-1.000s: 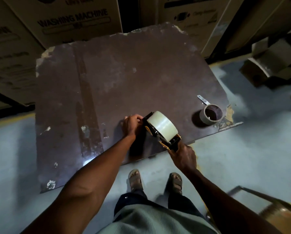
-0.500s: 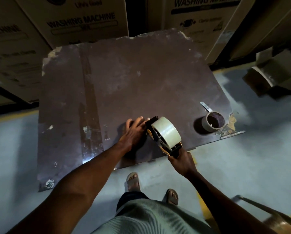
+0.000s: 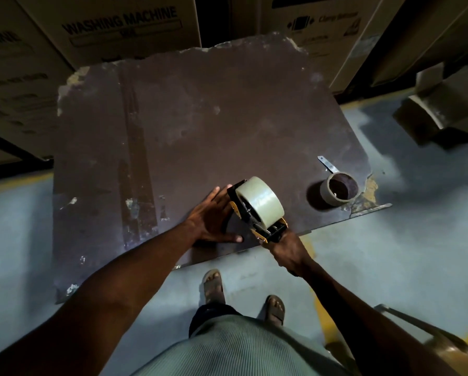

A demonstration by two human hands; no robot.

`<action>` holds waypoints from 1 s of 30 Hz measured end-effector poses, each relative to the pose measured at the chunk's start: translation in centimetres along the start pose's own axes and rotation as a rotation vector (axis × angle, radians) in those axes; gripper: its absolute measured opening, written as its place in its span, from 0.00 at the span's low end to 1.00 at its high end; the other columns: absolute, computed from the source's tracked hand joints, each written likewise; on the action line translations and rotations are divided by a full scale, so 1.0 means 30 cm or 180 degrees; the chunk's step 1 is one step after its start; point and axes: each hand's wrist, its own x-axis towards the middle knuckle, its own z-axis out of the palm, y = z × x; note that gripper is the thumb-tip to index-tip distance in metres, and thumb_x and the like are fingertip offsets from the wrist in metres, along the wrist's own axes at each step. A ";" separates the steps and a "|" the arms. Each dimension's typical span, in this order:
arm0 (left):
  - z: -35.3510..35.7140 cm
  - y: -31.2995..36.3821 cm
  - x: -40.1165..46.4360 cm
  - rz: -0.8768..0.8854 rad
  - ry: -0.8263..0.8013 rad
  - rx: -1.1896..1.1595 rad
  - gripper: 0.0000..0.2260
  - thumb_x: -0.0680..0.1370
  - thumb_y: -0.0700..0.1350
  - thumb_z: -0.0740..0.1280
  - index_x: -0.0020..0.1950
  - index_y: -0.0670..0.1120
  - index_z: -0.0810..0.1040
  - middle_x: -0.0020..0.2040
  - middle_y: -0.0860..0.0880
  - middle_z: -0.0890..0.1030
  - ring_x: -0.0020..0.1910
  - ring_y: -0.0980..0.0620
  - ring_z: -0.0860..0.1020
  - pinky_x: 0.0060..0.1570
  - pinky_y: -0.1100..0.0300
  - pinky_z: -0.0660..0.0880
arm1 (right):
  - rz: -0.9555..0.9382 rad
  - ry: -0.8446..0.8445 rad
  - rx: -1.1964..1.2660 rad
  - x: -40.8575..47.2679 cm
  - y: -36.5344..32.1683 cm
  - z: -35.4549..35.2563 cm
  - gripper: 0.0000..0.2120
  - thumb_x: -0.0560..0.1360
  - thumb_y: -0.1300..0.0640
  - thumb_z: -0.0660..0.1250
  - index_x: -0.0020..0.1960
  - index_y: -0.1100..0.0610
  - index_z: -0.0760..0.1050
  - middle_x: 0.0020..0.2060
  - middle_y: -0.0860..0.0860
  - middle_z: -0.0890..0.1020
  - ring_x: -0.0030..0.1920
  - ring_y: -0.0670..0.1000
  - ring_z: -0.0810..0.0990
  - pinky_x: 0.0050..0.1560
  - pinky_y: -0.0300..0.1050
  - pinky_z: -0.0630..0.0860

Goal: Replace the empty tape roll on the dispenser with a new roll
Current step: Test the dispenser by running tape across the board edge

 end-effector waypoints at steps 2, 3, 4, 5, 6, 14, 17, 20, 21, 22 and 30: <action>-0.001 -0.002 0.000 -0.0015 -0.0057 0.0031 0.56 0.66 0.82 0.52 0.79 0.41 0.52 0.80 0.40 0.55 0.80 0.41 0.47 0.77 0.40 0.46 | -0.0210 0.0069 -0.0091 -0.009 -0.006 0.001 0.09 0.76 0.58 0.73 0.44 0.45 0.75 0.19 0.33 0.73 0.21 0.34 0.73 0.23 0.27 0.66; -0.001 -0.003 0.002 -0.0016 -0.0092 0.0034 0.57 0.65 0.82 0.52 0.79 0.42 0.51 0.80 0.39 0.54 0.80 0.41 0.46 0.77 0.41 0.45 | -0.0258 0.0093 -0.0120 -0.008 -0.001 -0.001 0.08 0.76 0.56 0.73 0.46 0.45 0.77 0.20 0.32 0.73 0.22 0.33 0.73 0.23 0.27 0.66; -0.001 -0.003 0.002 -0.0013 -0.0125 0.0037 0.58 0.64 0.83 0.52 0.80 0.42 0.50 0.81 0.39 0.54 0.80 0.40 0.45 0.77 0.41 0.45 | -0.0291 0.0118 -0.0152 -0.007 0.007 -0.001 0.07 0.76 0.54 0.74 0.47 0.44 0.78 0.20 0.32 0.74 0.22 0.33 0.73 0.23 0.27 0.66; -0.003 -0.002 0.003 -0.0017 -0.0151 0.0047 0.59 0.63 0.83 0.52 0.80 0.41 0.50 0.81 0.39 0.53 0.80 0.40 0.44 0.78 0.41 0.44 | -0.0306 0.0122 -0.0221 -0.011 0.011 -0.003 0.06 0.75 0.52 0.74 0.46 0.43 0.78 0.21 0.31 0.74 0.24 0.33 0.73 0.24 0.26 0.66; -0.006 -0.001 0.003 -0.0029 -0.0172 0.0058 0.60 0.63 0.84 0.52 0.80 0.41 0.49 0.81 0.39 0.51 0.80 0.40 0.43 0.78 0.41 0.44 | -0.0320 0.0143 -0.0262 -0.013 0.017 -0.005 0.06 0.75 0.51 0.74 0.47 0.43 0.78 0.24 0.32 0.76 0.26 0.35 0.74 0.26 0.25 0.66; -0.013 0.004 0.003 -0.0176 -0.0231 -0.0041 0.64 0.61 0.84 0.54 0.80 0.41 0.41 0.81 0.41 0.40 0.80 0.44 0.39 0.78 0.45 0.42 | -0.0131 0.0198 -0.0834 -0.052 0.110 -0.045 0.12 0.75 0.56 0.72 0.58 0.55 0.79 0.45 0.50 0.82 0.38 0.47 0.77 0.32 0.32 0.67; -0.016 0.009 0.004 -0.0193 -0.0282 0.0171 0.63 0.62 0.84 0.51 0.80 0.39 0.39 0.81 0.40 0.38 0.80 0.43 0.38 0.78 0.44 0.40 | -0.0056 0.0230 -0.0952 -0.066 0.163 -0.065 0.10 0.75 0.55 0.72 0.54 0.56 0.82 0.47 0.53 0.84 0.42 0.52 0.81 0.35 0.34 0.70; -0.013 0.042 0.001 -0.0263 -0.0218 0.0219 0.64 0.61 0.85 0.49 0.79 0.37 0.40 0.80 0.38 0.38 0.80 0.40 0.38 0.77 0.42 0.39 | -0.0055 0.0257 -0.0967 -0.086 0.213 -0.079 0.13 0.74 0.53 0.73 0.58 0.55 0.83 0.51 0.52 0.84 0.45 0.51 0.80 0.32 0.26 0.68; -0.005 0.069 0.006 -0.0266 -0.0173 0.0219 0.65 0.61 0.85 0.50 0.79 0.37 0.41 0.80 0.37 0.39 0.80 0.39 0.39 0.77 0.42 0.40 | -0.0042 0.0261 -0.0991 -0.090 0.221 -0.081 0.13 0.75 0.53 0.72 0.58 0.56 0.82 0.50 0.52 0.84 0.44 0.51 0.80 0.32 0.26 0.68; 0.006 0.105 0.011 -0.0241 -0.0156 0.0180 0.66 0.59 0.86 0.51 0.79 0.37 0.43 0.80 0.36 0.40 0.80 0.38 0.39 0.77 0.42 0.40 | -0.0048 0.0277 -0.1022 -0.092 0.225 -0.082 0.13 0.75 0.54 0.72 0.58 0.56 0.82 0.48 0.52 0.84 0.44 0.52 0.79 0.32 0.27 0.67; 0.040 0.177 0.013 -0.0174 -0.0077 0.0204 0.52 0.71 0.73 0.57 0.80 0.39 0.45 0.81 0.38 0.43 0.80 0.39 0.43 0.78 0.44 0.46 | -0.0190 0.0137 -0.1158 -0.093 0.249 -0.101 0.13 0.75 0.52 0.71 0.59 0.55 0.82 0.52 0.53 0.85 0.47 0.51 0.83 0.36 0.29 0.71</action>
